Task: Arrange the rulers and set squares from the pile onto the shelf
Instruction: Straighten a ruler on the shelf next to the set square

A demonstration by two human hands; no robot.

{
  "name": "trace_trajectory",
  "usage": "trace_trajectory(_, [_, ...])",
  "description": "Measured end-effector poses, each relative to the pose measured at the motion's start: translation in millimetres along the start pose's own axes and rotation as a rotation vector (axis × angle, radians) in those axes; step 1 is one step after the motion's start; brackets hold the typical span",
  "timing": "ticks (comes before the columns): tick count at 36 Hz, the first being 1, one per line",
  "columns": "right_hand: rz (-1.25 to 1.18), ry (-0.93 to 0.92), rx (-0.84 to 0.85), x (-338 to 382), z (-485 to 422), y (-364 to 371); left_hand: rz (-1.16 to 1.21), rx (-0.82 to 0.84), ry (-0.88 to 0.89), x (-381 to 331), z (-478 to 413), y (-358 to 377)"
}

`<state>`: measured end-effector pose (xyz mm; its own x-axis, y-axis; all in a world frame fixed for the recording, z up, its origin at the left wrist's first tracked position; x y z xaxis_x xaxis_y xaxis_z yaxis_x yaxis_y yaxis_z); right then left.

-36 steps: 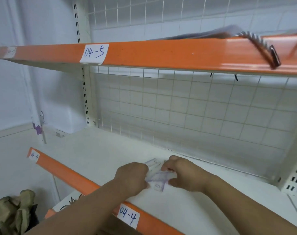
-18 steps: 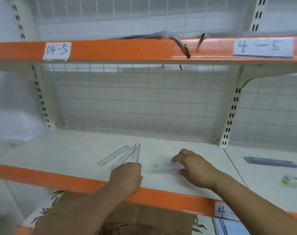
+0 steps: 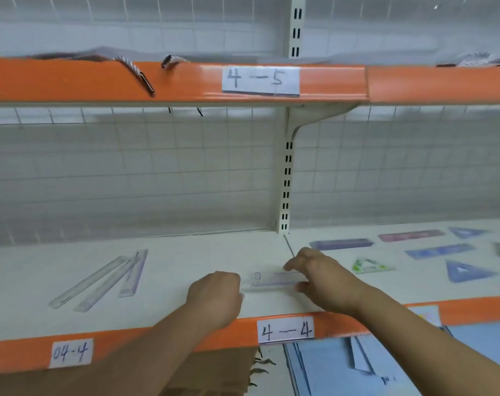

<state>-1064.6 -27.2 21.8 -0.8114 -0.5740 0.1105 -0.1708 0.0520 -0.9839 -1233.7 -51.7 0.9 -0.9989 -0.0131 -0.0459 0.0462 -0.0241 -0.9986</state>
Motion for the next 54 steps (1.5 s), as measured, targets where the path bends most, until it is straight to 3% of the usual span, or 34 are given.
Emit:
trace_trajectory(21, [-0.005, -0.133, 0.080, -224, -33, -12, 0.021, -0.011, -0.181, -168, -117, 14])
trace_trajectory(39, [0.020, -0.146, 0.172, -254, -77, 19, -0.008, 0.025, -0.282, -166, -141, 18])
trace_trajectory(54, [-0.101, -0.134, 0.203, -256, -83, 32, -0.032, 0.039, -0.297, -157, -145, 18])
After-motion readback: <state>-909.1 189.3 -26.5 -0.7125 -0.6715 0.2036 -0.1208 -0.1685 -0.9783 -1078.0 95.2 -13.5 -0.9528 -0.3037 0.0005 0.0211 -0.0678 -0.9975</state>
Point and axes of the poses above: each hand's wrist, its own z-axis away from the middle knuckle, its own y-axis out of the palm, x = y × z, the point moved 7 cm from there along -z, towards the middle knuckle, and after that the axes turned 5 degrees about -y, right-handed, at the moved point
